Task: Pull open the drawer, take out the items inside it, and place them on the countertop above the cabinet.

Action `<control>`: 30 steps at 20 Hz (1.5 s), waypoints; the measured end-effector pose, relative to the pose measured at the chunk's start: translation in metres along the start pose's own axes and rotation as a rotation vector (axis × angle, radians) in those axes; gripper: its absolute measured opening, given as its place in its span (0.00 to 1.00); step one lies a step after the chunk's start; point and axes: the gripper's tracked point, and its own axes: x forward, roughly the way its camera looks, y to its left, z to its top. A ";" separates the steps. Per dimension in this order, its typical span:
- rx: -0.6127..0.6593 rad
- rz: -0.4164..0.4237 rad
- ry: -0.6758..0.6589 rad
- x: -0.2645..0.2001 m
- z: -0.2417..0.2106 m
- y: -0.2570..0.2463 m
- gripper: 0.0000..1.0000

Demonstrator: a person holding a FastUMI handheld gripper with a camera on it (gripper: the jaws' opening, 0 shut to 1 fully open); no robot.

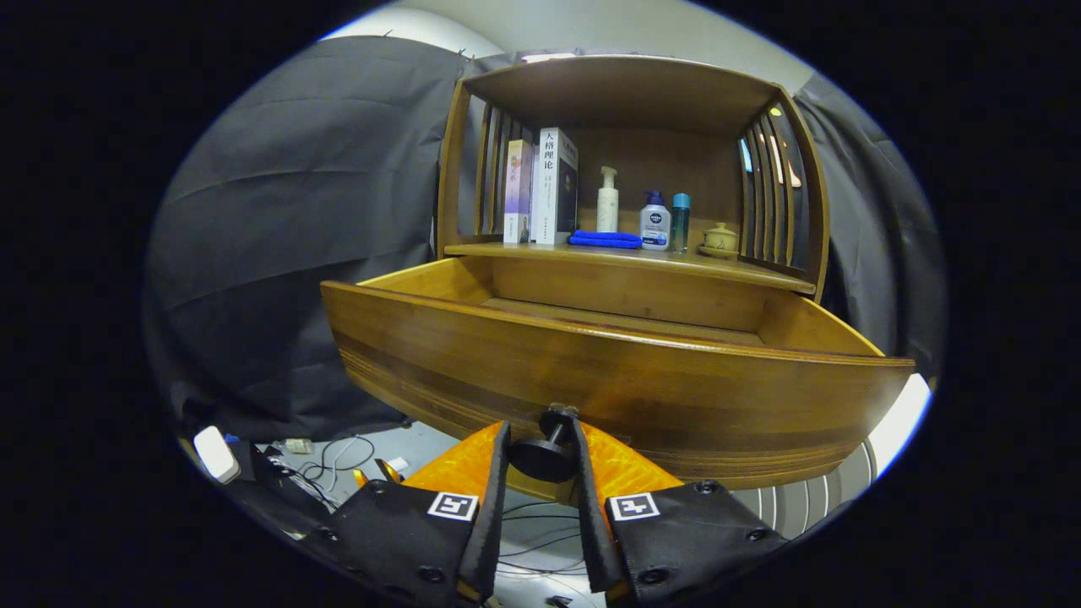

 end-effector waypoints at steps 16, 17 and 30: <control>-0.038 0.139 -0.112 -0.001 0.133 0.000 0.96; -0.027 0.153 -0.105 0.005 0.141 -0.003 0.96; -0.120 0.305 0.245 0.102 0.161 -0.016 0.95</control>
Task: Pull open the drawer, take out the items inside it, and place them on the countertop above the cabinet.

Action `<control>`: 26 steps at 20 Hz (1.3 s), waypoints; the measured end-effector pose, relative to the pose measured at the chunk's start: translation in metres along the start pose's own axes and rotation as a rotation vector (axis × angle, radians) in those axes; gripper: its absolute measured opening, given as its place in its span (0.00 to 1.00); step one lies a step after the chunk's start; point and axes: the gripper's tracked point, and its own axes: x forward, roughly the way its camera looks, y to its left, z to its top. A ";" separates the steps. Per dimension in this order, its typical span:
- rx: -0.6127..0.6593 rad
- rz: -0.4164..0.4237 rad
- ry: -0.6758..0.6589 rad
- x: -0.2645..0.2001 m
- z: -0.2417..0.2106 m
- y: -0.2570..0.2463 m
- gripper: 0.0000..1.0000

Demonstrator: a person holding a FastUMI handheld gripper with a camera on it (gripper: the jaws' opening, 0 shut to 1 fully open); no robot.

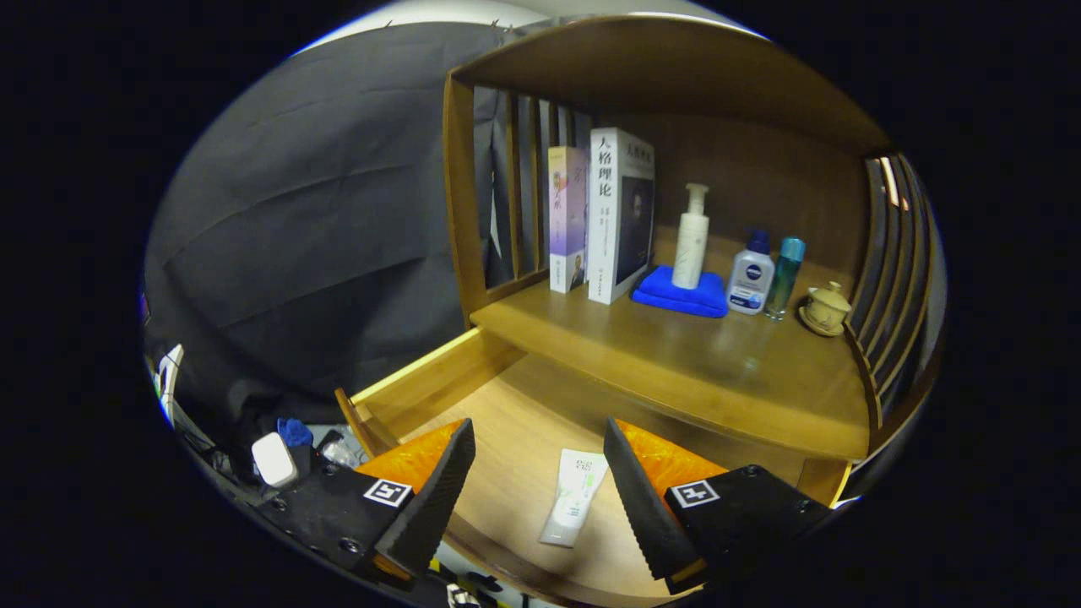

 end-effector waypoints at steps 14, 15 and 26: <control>-0.115 0.010 0.370 0.078 -0.071 -0.029 0.96; -0.131 0.015 0.396 0.079 -0.078 -0.030 0.96; -0.151 0.090 0.613 0.087 -0.136 -0.024 0.72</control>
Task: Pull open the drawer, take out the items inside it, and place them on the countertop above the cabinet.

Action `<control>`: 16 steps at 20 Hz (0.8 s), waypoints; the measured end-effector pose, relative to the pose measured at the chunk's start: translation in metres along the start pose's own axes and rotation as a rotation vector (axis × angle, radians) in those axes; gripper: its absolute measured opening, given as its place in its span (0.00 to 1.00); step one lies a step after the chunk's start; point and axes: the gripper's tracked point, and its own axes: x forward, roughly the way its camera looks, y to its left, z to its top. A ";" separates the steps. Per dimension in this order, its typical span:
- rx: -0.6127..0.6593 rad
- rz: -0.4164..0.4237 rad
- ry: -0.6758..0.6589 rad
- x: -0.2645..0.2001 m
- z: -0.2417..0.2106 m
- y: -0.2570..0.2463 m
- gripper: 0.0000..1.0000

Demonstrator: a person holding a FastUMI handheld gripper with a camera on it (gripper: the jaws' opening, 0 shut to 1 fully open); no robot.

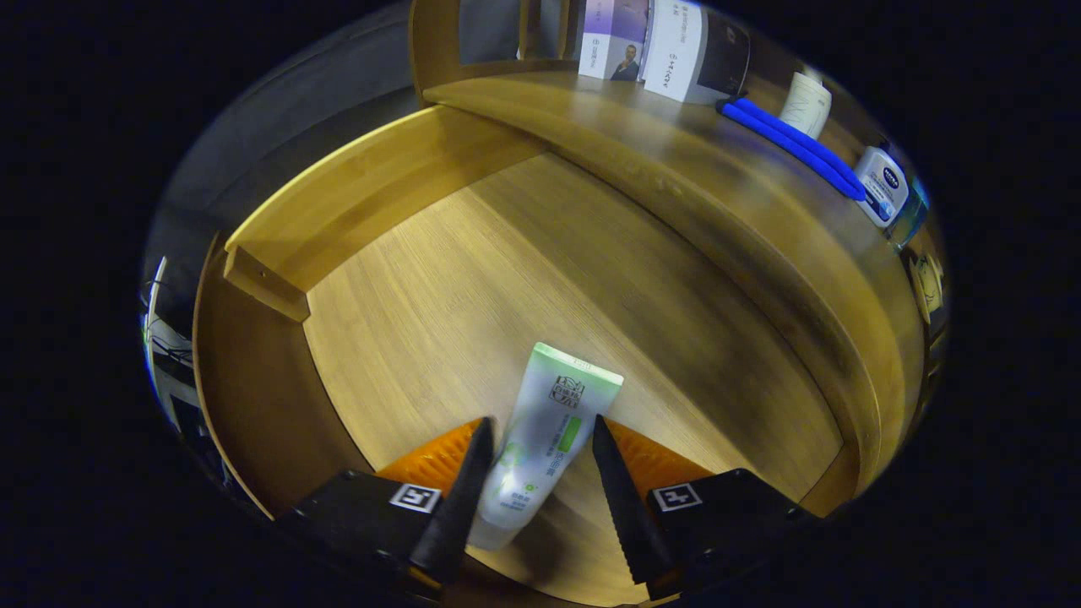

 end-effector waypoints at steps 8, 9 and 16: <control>0.008 -0.033 -0.061 -0.005 0.010 -0.005 0.38; -0.001 -0.055 -0.091 -0.008 0.017 -0.008 0.38; 0.037 -0.070 -0.344 -0.049 0.064 0.001 0.38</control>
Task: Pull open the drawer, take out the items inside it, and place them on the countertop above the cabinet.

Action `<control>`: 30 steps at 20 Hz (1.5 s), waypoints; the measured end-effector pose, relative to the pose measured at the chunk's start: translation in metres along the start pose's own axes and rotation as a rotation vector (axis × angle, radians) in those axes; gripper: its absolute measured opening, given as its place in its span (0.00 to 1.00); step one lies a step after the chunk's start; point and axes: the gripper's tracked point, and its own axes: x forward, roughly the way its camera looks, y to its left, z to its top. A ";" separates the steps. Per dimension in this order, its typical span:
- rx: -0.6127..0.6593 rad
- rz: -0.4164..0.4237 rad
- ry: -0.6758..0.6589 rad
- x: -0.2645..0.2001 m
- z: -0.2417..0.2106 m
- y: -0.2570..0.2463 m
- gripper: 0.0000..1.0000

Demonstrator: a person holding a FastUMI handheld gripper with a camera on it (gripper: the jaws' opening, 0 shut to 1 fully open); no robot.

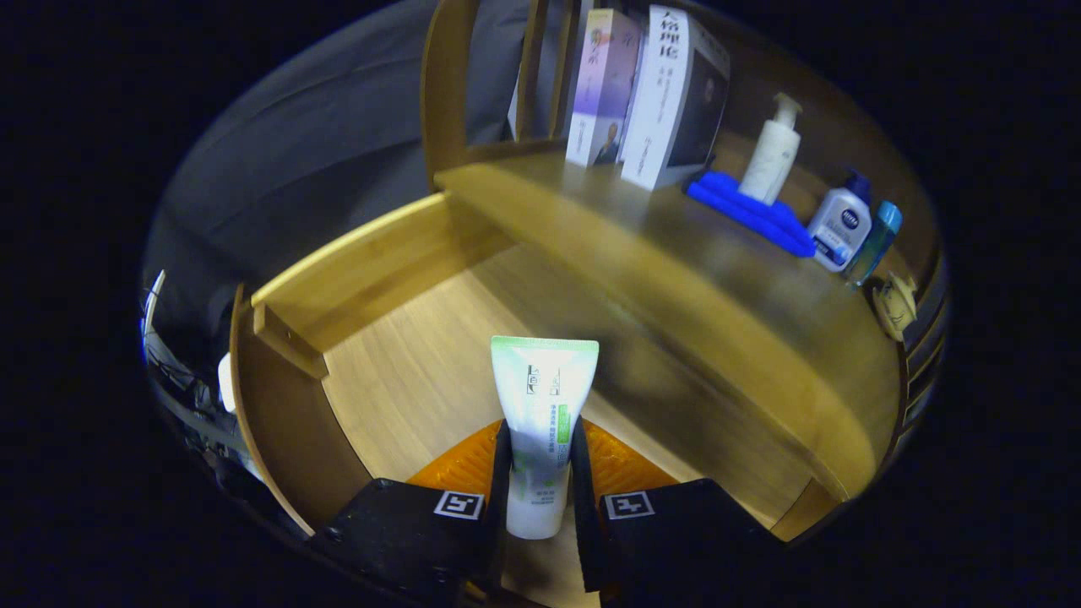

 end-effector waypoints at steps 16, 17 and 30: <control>0.132 -0.010 -0.243 -0.074 0.078 -0.022 0.38; 0.165 -0.028 -0.270 -0.077 0.085 -0.030 0.37; 0.654 -0.179 -0.331 -0.046 0.106 -0.127 0.37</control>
